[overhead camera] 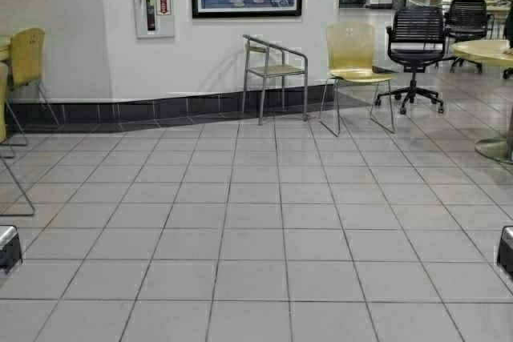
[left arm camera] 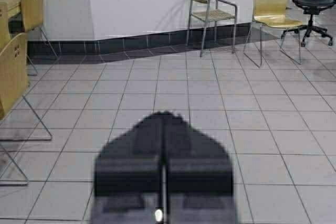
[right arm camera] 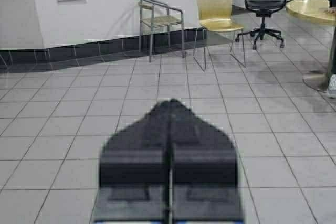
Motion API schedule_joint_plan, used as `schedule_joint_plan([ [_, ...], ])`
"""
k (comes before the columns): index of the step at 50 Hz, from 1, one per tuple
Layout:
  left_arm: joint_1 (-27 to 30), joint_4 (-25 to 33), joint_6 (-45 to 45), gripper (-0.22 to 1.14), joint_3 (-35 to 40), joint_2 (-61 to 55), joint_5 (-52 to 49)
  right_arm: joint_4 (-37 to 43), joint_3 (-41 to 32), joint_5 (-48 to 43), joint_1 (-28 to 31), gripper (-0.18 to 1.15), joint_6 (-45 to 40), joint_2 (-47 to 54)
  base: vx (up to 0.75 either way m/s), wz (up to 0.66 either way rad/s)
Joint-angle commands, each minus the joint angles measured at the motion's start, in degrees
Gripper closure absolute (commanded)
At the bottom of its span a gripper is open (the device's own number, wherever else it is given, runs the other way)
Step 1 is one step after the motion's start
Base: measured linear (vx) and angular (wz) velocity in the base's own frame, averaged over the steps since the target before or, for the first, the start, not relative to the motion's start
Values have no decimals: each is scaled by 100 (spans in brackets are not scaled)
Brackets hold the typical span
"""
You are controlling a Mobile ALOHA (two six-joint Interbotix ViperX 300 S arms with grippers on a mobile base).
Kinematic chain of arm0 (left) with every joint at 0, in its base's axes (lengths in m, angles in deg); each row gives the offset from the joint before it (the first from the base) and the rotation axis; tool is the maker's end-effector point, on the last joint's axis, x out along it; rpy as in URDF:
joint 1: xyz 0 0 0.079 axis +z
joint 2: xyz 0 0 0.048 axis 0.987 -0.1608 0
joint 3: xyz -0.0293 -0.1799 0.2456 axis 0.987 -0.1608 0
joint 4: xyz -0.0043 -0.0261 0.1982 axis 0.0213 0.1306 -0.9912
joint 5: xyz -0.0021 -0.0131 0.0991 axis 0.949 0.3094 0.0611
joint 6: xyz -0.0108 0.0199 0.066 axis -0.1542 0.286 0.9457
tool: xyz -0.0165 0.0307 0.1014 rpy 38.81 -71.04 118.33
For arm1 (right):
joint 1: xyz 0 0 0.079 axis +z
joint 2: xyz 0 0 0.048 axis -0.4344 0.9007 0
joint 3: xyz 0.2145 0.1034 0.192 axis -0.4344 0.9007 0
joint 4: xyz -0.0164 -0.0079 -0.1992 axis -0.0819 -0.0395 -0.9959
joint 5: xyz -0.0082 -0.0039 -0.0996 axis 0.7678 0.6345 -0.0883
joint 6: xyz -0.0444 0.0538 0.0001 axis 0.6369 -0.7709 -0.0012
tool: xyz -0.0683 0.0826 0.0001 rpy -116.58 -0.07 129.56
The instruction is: Push the chairs under the table
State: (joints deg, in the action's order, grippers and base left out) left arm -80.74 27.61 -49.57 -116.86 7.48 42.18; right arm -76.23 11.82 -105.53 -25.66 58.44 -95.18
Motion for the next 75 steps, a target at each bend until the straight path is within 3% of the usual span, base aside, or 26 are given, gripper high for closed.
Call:
schedule_joint_plan([
  [1,-9,-26,44,93,26,-9,-123,9,114,70,35,86,-70,-9,3,5],
  [5,-9,-26,44,85,18,-44,-132,9,97,237,44,90,-53,-9,5,7],
  [54,-9,-35,-18,89,-18,-132,-193,-79,9,448,35,92,-211,88,29,20],
  [75,-18,-35,-35,89,18,-316,-193,-88,26,475,35,92,-255,26,38,51],
])
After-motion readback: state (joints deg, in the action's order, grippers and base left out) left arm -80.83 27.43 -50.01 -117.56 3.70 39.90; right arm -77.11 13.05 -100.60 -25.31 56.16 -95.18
